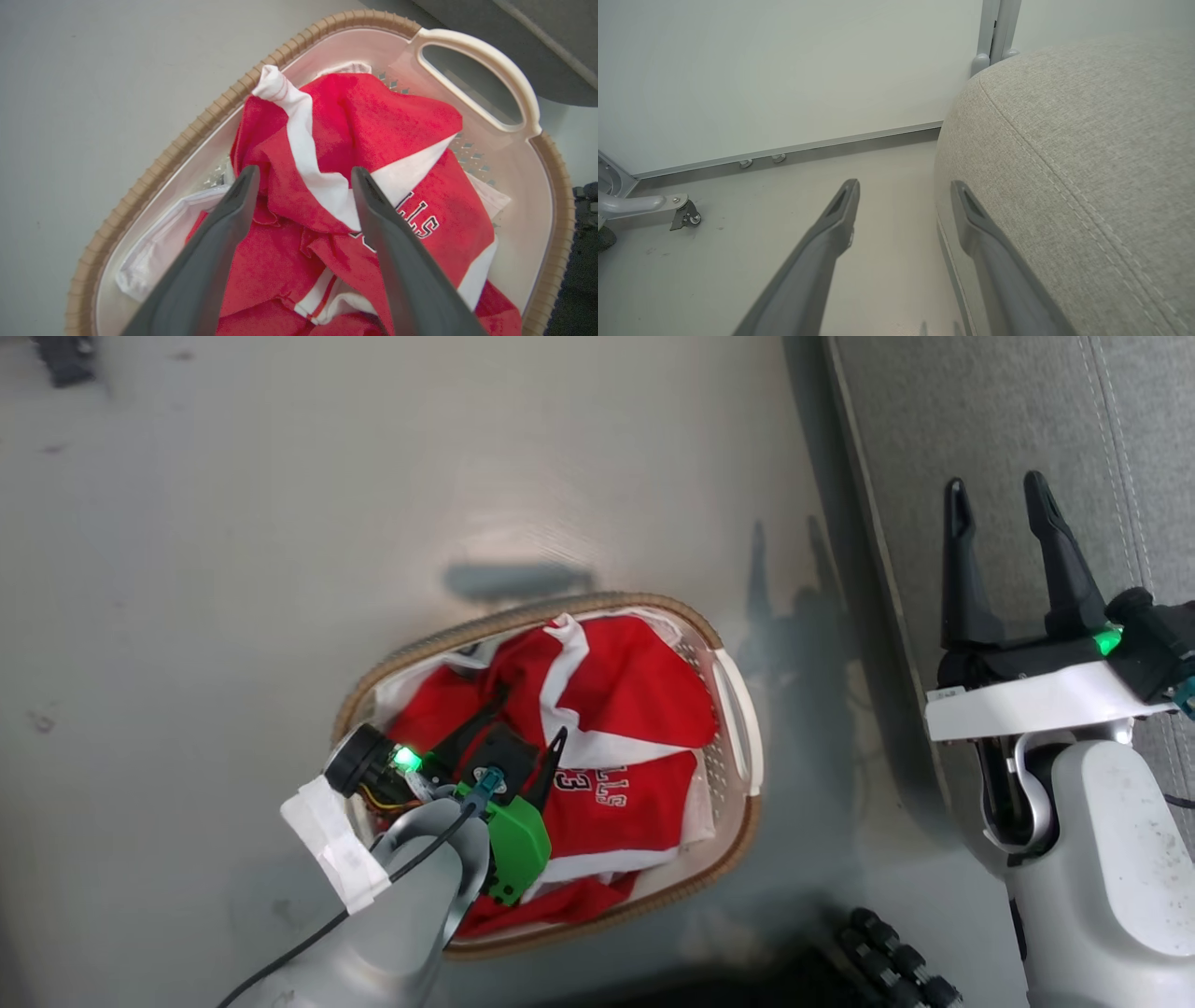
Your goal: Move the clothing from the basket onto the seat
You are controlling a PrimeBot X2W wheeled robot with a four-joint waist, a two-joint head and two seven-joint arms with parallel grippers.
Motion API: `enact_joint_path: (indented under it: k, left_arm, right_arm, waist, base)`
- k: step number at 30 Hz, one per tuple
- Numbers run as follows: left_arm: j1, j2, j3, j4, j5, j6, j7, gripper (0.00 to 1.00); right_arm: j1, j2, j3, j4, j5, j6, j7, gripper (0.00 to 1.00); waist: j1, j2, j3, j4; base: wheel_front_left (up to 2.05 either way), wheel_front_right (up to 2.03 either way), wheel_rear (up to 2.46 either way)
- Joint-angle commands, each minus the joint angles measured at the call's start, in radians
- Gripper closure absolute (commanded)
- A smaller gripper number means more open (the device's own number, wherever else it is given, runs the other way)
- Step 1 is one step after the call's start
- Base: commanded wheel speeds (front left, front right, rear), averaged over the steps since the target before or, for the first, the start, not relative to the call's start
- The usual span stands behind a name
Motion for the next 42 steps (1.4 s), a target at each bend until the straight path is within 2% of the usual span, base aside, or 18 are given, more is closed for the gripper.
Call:
enact_joint_path:
  k: [1, 5, 12, 18, 20, 21, 22, 24, 32, 35, 42]
  left_arm:
    - [-0.029, 0.008, -0.009, 0.017, 0.015, 0.004, 0.000, 0.00]
    - [-0.062, 0.008, -0.025, 0.066, 0.014, 0.017, 0.000, 0.00]
    - [-0.116, 0.010, 0.011, 0.134, -0.006, 0.101, 0.000, 0.00]
    - [-0.148, 0.022, 0.033, 0.220, -0.027, 0.139, 0.000, 0.00]
    - [-0.154, 0.021, 0.042, 0.244, -0.043, 0.127, 0.000, 0.17]
    - [-0.155, 0.019, 0.043, 0.255, -0.050, 0.122, 0.000, 0.60]
    - [-0.154, 0.018, 0.043, 0.262, -0.053, 0.116, 0.000, 0.69]
    - [-0.149, 0.015, 0.038, 0.268, -0.062, 0.095, 0.000, 1.00]
    - [-0.096, 0.006, 0.022, 0.181, -0.093, 0.044, 0.000, 1.00]
    - [-0.052, 0.005, 0.015, 0.095, -0.110, 0.023, 0.000, 1.00]
    - [0.064, 0.005, 0.077, -0.107, -0.200, -0.002, 0.000, 1.00]
  right_arm:
    - [-0.015, -0.002, 0.004, 0.000, 0.009, 0.000, -0.002, 0.00]
    - [-0.028, -0.002, 0.020, 0.003, 0.034, 0.000, -0.002, 0.00]
    - [-0.033, -0.002, 0.043, 0.007, 0.066, 0.000, -0.002, 0.00]
    - [-0.025, -0.002, 0.062, 0.008, 0.087, 0.000, -0.002, 0.00]
    - [-0.025, -0.002, 0.065, 0.010, 0.091, 0.000, -0.002, 0.00]
    - [-0.025, -0.002, 0.066, 0.011, 0.091, 0.000, -0.002, 0.00]
    - [-0.025, -0.002, 0.066, 0.012, 0.092, 0.000, -0.002, 0.00]
    - [-0.026, -0.002, 0.066, 0.015, 0.093, 0.000, -0.002, 0.00]
    - [-0.026, -0.003, 0.062, 0.030, 0.065, 0.000, -0.002, 0.00]
    - [-0.011, -0.003, 0.053, 0.038, 0.039, 0.000, -0.002, 0.00]
    - [0.033, -0.003, 0.040, 0.057, -0.016, 0.000, -0.002, 0.00]
  waist:
    - [-0.0001, -0.0001, 0.075, -0.075]
    - [-0.0001, -0.0001, 0.098, -0.108]
    - [-0.0001, -0.0001, 0.123, -0.143]
    - [-0.0001, -0.0001, 0.133, -0.161]
    - [-0.0001, -0.0001, 0.135, -0.163]
    - [-0.0001, -0.0001, 0.135, -0.163]
    - [-0.0001, -0.0001, 0.134, -0.163]
    - [-0.0001, -0.0001, 0.130, -0.160]
    - [-0.0001, -0.0001, 0.072, -0.123]
    - [-0.0001, -0.0001, 0.016, -0.094]
    - [-0.0001, -0.0001, -0.118, -0.036]
  base:
    - [0.00, 0.00, 0.00]
    - [0.00, 0.00, 0.00]
    - [0.00, 0.00, 0.00]
    - [0.00, 0.00, 0.00]
    - [0.00, 0.00, 0.00]
    - [0.00, 0.00, 0.00]
    - [0.00, 0.00, 0.00]
    - [0.00, 0.00, 0.00]
    - [0.00, 0.00, 0.00]
    - [0.00, 0.00, 0.00]
    - [0.00, 0.00, 0.00]
